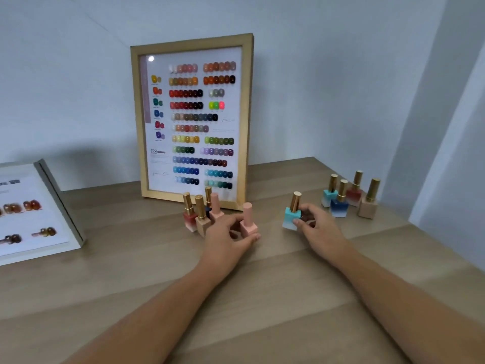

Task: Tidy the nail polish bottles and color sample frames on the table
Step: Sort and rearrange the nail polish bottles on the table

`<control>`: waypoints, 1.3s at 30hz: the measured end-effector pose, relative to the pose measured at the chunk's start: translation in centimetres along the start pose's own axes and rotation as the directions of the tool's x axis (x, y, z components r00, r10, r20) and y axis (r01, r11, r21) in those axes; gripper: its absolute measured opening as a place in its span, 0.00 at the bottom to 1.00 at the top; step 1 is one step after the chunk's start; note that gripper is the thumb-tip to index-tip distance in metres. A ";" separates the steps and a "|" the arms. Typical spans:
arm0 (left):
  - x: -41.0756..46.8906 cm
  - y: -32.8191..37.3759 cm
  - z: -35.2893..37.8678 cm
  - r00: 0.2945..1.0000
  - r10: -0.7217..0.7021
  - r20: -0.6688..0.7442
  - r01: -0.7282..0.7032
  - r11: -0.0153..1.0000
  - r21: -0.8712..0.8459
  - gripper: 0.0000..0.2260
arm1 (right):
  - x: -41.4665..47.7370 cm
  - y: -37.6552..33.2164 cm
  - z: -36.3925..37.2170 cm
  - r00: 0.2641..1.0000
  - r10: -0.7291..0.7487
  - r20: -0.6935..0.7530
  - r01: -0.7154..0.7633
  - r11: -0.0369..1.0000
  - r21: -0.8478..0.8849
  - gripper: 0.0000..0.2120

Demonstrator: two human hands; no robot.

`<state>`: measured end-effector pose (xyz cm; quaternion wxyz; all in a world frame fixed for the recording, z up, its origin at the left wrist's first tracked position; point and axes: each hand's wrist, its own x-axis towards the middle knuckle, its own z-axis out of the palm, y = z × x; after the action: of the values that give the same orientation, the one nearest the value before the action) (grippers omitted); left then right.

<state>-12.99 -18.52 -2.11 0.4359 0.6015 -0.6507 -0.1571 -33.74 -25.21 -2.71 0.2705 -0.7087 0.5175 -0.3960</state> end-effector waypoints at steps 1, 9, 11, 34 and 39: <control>0.5 0.6 1.2 1.000 0.006 0.015 -0.006 1.000 0.001 0.18 | -0.5 0.6 -1.1 1.000 0.017 -0.023 -0.017 1.000 -0.010 0.15; 5.6 4.4 10.2 0.999 0.029 0.046 -0.026 0.997 -0.069 0.18 | -2.9 4.9 -8.6 0.971 0.164 -0.176 -0.178 0.982 -0.068 0.16; 6.8 4.8 11.8 0.998 0.015 0.053 -0.010 0.997 -0.080 0.19 | -2.9 5.8 -10.0 0.958 0.184 -0.221 -0.204 0.976 -0.072 0.16; 9.1 5.1 14.0 0.999 -0.045 0.023 0.045 0.999 -0.023 0.28 | -2.0 7.3 -10.7 0.888 0.189 -0.419 -0.211 0.977 -0.007 0.17; 6.2 4.1 10.5 0.996 0.022 -0.083 -0.016 0.998 0.066 0.25 | -4.1 4.7 -9.7 0.807 -0.081 -0.585 0.033 0.995 -0.092 0.13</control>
<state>-22.94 -26.70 -2.76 0.4445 0.6153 -0.6423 -0.1064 -44.99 -22.54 -2.35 0.0576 -0.5766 0.5693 -0.5832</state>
